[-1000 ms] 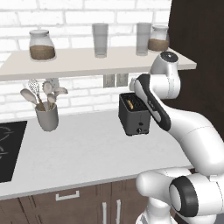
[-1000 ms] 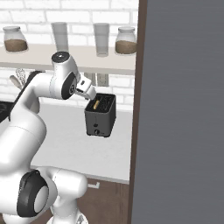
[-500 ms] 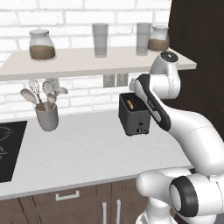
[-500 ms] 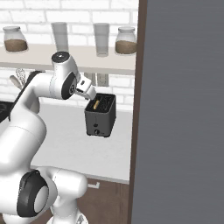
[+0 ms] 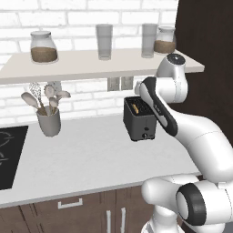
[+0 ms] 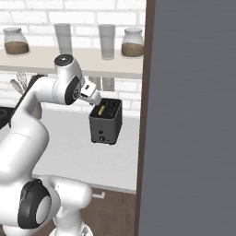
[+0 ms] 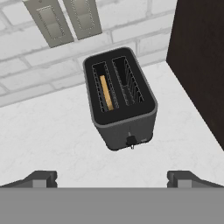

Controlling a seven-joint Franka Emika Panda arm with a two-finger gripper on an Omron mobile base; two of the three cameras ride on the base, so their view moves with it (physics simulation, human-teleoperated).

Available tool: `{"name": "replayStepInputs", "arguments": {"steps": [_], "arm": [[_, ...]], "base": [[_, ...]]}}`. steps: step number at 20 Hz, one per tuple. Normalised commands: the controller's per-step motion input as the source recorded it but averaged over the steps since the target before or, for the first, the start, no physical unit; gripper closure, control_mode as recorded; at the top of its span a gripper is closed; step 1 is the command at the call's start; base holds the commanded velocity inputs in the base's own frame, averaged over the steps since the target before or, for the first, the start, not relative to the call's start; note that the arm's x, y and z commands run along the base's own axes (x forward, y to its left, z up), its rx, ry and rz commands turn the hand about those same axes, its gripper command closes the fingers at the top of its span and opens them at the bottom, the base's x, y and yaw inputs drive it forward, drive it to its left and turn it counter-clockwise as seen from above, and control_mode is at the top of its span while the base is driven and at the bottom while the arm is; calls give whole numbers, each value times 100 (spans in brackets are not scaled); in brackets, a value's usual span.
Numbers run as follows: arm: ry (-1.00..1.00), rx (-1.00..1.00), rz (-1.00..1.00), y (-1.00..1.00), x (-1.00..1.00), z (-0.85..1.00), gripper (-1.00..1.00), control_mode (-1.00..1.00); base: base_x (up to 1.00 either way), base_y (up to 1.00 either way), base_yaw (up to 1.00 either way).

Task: Start the toaster. Once the lever pops up, take the bread to the plate on the dining counter.

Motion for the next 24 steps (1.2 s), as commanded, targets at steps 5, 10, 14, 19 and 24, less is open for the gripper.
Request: {"name": "replayStepInputs", "arguments": {"steps": [5, 10, 14, 19, 24], "arm": [[0, 0, 0, 0, 0, 0, -100, -100], [0, 0, 0, 0, 0, 0, -100, -100], [0, 0, 0, 0, 0, 0, -100, -100], [0, 0, 0, 0, 0, 0, -100, -100], [0, 0, 0, 0, 0, 0, -100, -100]], "base": [[0, 0, 0], [0, 0, 0], [0, 0, 0], [0, 0, 0], [0, 0, 0]]}}
